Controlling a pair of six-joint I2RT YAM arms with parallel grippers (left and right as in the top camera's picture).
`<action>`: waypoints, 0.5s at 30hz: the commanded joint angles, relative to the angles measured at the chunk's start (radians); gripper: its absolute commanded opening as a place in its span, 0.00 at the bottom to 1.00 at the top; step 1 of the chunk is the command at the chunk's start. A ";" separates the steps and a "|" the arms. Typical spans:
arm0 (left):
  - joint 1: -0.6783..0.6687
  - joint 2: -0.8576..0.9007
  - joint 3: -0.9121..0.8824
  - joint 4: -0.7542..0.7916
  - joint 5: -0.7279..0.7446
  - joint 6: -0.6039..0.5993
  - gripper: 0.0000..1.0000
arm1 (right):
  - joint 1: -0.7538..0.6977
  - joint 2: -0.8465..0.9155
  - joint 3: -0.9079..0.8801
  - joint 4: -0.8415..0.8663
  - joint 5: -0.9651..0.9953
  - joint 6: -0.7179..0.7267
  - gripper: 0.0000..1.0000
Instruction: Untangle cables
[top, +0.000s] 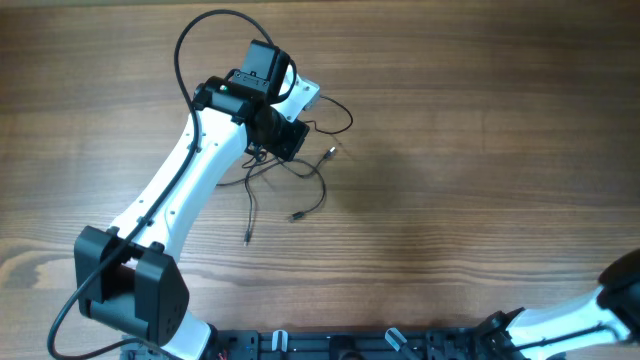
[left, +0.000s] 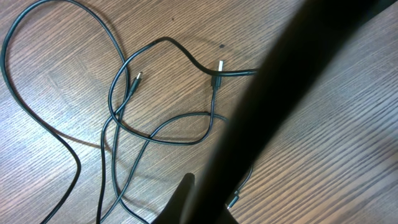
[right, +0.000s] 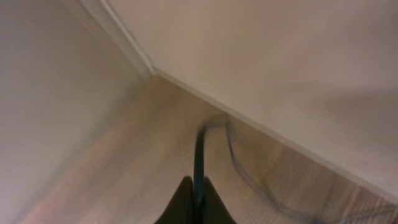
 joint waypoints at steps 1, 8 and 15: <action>-0.001 -0.016 0.003 0.001 0.020 -0.021 0.20 | 0.001 0.130 0.003 -0.074 0.011 0.023 0.04; -0.001 -0.016 0.003 0.000 0.104 -0.085 1.00 | 0.001 0.193 0.002 -0.290 0.352 0.478 1.00; 0.001 -0.016 0.003 0.032 0.151 -0.089 0.99 | 0.095 0.193 0.002 -0.454 -0.078 0.438 0.99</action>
